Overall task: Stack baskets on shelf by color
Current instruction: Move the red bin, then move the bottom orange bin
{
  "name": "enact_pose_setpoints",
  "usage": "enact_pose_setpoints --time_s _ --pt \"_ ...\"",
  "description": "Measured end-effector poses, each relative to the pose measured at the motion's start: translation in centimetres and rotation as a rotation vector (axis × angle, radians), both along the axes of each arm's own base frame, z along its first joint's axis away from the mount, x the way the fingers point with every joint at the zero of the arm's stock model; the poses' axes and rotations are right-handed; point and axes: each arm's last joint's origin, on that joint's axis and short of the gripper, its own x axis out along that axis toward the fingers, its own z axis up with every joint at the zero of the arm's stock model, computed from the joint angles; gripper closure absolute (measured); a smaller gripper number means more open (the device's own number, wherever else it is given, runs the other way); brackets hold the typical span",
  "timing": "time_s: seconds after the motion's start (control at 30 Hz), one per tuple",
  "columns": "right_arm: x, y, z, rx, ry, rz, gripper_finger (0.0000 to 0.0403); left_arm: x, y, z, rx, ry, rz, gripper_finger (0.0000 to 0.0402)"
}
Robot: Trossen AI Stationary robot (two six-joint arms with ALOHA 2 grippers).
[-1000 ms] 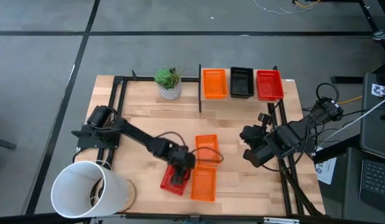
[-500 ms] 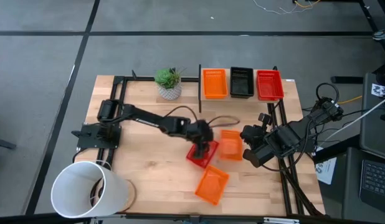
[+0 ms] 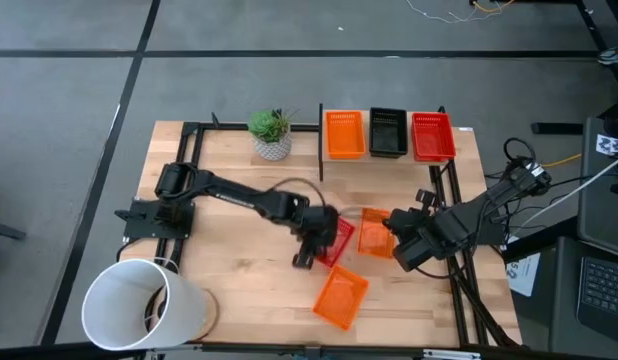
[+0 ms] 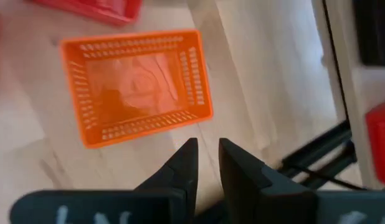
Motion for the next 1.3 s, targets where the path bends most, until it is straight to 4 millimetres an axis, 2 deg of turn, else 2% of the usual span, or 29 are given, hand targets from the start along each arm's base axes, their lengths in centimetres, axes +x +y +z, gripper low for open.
enact_pose_setpoints --time_s 0.07,0.17,0.23,0.53,0.97,1.1,1.2,1.3 --pt "-0.1 -0.1 -0.8 -0.008 0.004 -0.040 0.0338 -0.3 -0.8 -0.4 0.065 -0.001 -0.009 0.0279" --pt "-0.2 -0.1 -1.8 0.001 0.019 -0.068 0.0338 -0.1 -0.6 -0.5 0.134 -0.037 0.023 0.0279" --pt "-0.2 0.0 -2.3 0.030 0.026 -0.071 0.0338 0.1 0.0 -0.6 0.141 -0.046 0.041 0.0279" --pt "0.6 0.7 -4.1 0.129 -0.034 -0.069 0.0338 1.2 3.2 -4.2 0.149 0.041 0.097 0.0279" --pt "0.8 0.8 -4.5 0.135 -0.047 -0.067 0.0338 -0.6 7.5 -5.1 0.256 0.257 0.217 0.0279" --pt "0.8 0.8 -4.5 0.131 -0.054 -0.065 0.0338 -0.7 8.1 -4.6 0.266 0.247 0.225 0.0279" --pt "0.8 0.8 -4.4 0.119 -0.063 -0.063 0.0338 -0.4 7.7 -3.0 0.252 0.194 0.216 0.0279" --pt "0.9 0.8 -4.4 0.121 -0.065 -0.063 0.0338 -0.3 6.4 -1.1 0.190 0.146 0.192 0.0279"
